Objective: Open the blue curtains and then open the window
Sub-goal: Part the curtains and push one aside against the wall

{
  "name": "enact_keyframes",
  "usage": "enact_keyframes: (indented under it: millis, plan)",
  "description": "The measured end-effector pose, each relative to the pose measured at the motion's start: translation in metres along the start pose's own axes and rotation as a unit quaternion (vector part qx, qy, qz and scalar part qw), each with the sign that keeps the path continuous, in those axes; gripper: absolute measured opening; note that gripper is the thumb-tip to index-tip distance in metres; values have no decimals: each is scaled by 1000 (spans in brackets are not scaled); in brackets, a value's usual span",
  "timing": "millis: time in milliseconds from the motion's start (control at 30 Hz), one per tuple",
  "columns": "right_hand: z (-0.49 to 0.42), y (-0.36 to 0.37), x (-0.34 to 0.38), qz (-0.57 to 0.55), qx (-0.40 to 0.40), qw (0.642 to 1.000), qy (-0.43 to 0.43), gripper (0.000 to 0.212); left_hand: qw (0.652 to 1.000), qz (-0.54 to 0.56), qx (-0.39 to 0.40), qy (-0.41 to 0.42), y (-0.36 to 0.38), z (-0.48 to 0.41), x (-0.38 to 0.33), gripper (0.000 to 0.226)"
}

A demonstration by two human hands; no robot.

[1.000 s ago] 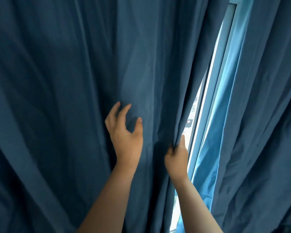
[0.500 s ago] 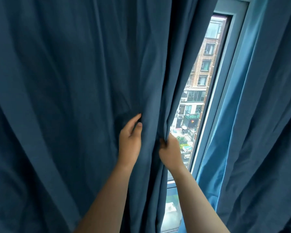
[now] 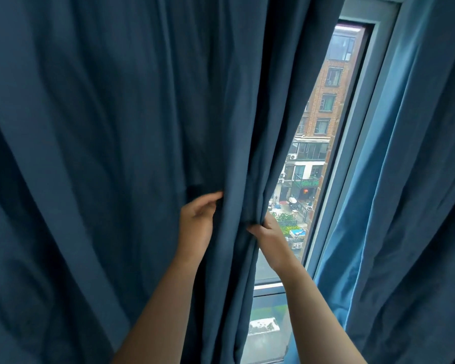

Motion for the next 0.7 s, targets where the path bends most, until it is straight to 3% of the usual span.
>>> enact_keyframes:
  millis: [133,233,400,700]
  plan:
    - [3,-3,8,-6,1,1000,-5,38,998,-6,58,-32,9,3,2,49]
    - [3,-5,13,19,-28,999,-14,25,992,-12,100,-81,17,8,8,49]
    - [4,-12,20,39,-105,993,-34,14,982,-19,127,-141,21,11,25,50]
    - [5,-19,13,100,-154,983,-27,11,969,-23,160,-188,19,16,46,57]
Point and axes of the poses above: each hand's wrist, its own z-axis away from the middle knuckle, its own y-axis out of the palm, x = y × z, the point moved 8 cm from there along -z, towards the middle knuckle, and after that the axes turned 5 degrees about -y, right-handed, at the moved point
